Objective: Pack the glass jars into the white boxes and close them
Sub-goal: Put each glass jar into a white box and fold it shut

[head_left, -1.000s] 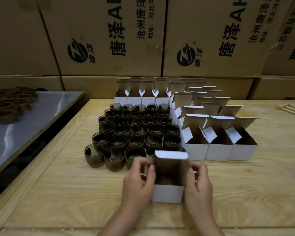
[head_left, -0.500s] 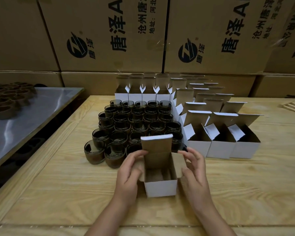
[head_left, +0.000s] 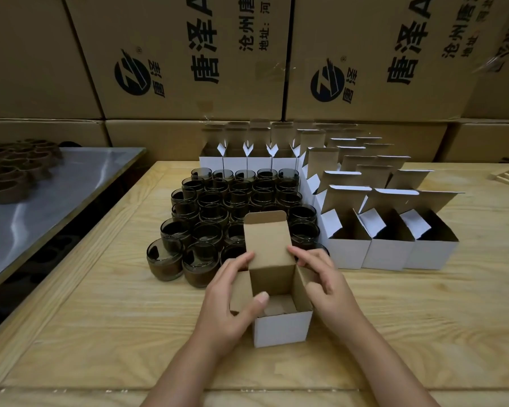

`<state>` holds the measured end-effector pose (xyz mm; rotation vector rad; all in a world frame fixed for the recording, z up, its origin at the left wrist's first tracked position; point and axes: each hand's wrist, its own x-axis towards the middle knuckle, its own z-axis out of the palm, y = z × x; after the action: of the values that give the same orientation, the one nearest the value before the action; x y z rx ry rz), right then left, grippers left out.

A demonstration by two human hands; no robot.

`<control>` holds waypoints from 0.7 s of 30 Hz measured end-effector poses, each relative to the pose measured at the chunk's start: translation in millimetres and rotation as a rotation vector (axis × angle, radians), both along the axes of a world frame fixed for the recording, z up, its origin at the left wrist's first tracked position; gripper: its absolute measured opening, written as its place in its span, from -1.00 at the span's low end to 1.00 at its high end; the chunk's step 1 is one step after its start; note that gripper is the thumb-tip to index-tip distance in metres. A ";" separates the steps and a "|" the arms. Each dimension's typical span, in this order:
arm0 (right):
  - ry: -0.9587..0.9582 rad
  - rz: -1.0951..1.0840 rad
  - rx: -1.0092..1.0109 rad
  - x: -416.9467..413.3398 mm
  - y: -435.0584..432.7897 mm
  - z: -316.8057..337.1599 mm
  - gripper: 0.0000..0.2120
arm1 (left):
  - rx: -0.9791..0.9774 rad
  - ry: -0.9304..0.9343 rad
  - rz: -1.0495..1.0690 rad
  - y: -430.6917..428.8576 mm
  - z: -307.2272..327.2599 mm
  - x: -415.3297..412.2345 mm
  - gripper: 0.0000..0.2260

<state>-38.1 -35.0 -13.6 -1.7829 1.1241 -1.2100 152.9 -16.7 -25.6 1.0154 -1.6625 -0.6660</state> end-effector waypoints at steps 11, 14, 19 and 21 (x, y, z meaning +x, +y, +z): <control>0.199 -0.439 -0.099 -35.0 -8.0 -14.2 -0.69 | -0.092 -0.052 0.087 -0.7 7.0 7.9 -0.46; 0.238 -0.434 -0.066 -36.7 -6.9 -12.9 -0.78 | -0.090 -0.055 0.096 -0.8 7.0 8.2 -0.47; 0.193 -0.384 -0.011 -40.8 -5.3 -11.2 -0.81 | -0.096 -0.050 0.102 -1.1 6.3 7.7 -0.49; 0.212 -0.349 0.015 -38.9 -4.3 -10.3 -0.77 | -0.101 -0.052 0.103 -1.2 5.9 7.1 -0.49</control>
<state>-77.0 -39.4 -23.9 -1.7843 1.6156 -1.2220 160.1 -17.9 -19.7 1.0454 -1.6593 -0.4861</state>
